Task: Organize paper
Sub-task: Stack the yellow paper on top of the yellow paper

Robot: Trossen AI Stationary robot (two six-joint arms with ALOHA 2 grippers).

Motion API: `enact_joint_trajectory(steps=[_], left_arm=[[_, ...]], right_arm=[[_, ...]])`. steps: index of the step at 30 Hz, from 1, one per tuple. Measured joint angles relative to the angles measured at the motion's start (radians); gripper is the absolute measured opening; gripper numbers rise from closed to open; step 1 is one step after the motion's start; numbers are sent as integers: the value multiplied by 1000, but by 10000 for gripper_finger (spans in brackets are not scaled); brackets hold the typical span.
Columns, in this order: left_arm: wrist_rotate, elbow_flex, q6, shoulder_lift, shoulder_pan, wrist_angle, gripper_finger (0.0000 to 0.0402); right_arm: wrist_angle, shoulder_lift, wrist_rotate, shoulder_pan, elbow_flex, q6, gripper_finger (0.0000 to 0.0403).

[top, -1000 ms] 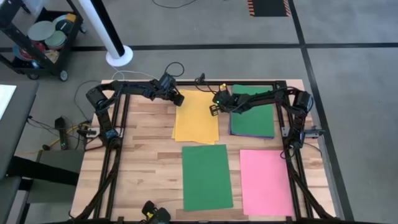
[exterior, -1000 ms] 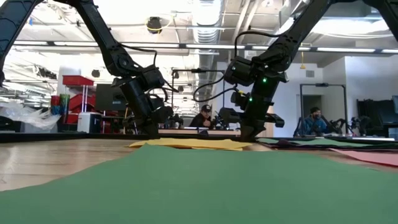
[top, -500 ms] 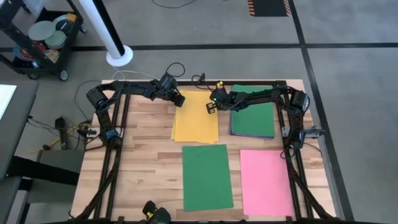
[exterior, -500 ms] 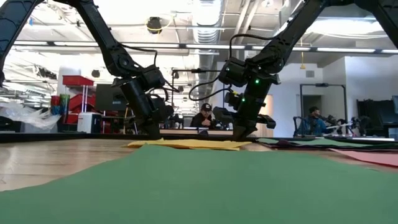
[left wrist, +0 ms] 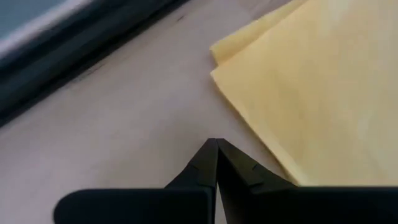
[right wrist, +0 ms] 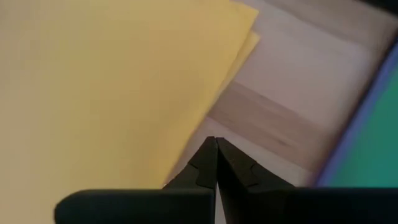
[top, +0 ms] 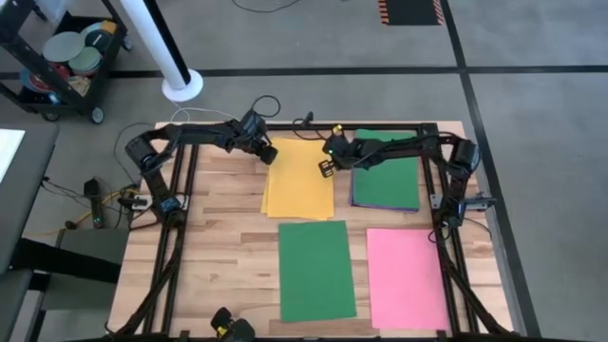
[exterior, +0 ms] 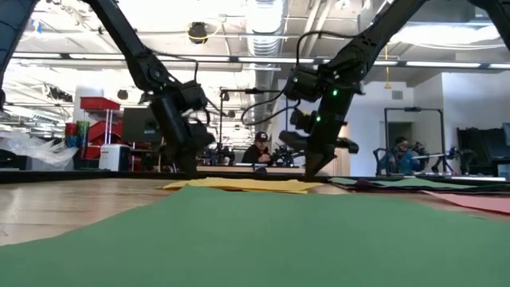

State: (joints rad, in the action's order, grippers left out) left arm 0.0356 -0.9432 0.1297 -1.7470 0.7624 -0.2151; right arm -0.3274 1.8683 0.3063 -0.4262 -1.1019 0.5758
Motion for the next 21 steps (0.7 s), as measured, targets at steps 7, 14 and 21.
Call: enact_joint_trajectory(steps=[7, 14, 21], left_arm=[[-17, -1, -124, 165, -44, -246, 0], [-24, 104, -168, 276, -180, -377, 0], [-109, 313, -111, 345, -296, -235, 0]], right_arm=[[-135, -84, -29, 49, -1, -145, 0], [-277, -96, -147, 175, 1, -302, 0], [-264, -95, -185, 274, 12, -327, 0]])
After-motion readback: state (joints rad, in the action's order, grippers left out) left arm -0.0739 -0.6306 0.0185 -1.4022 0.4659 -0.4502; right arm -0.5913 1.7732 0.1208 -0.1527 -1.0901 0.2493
